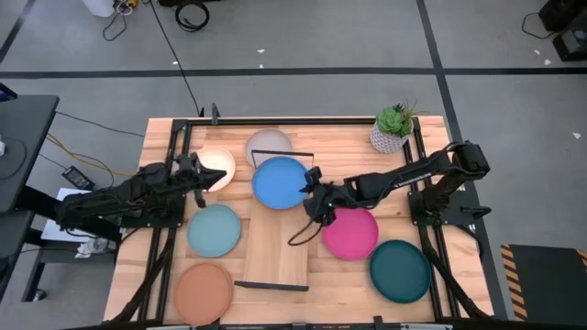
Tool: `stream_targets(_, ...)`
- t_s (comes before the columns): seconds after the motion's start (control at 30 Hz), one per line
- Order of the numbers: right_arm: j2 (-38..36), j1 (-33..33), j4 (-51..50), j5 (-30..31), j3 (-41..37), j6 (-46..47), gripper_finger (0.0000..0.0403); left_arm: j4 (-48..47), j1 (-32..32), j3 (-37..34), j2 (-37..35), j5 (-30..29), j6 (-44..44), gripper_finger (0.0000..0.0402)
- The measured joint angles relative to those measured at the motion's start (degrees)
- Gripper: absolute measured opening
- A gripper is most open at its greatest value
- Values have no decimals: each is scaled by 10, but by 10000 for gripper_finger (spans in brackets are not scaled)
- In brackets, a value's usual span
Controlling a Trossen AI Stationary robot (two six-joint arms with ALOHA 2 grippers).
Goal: Place and stack plates onto a shelf
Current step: Put the white plate on the shelf
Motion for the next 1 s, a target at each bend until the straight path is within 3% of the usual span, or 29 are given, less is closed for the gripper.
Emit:
stream_targets(0.17, -34, 37, -70, 72, 0, 69, 178, -28, 0, 23, 69, 3, -2, 11)
stream_targets(0.3, -60, 56, -116, 78, 0, 166, 177, -102, 0, 60, 139, 26, 25, 11)
stream_targets(0.5, -73, 79, -175, 81, 0, 295, 177, -146, 1, 93, 259, 9, -13, 17)
stream_targets(0.6, -69, 91, -183, 81, 0, 320, 177, -170, 2, 106, 320, -29, -16, 42)
stream_targets(0.83, -63, 108, -171, 81, -3, 325, 174, -188, 4, 157, 451, -102, -62, 145)
stream_targets(1.0, -60, 115, -166, 81, -3, 325, 170, -227, 21, 196, 537, -104, -64, 163)
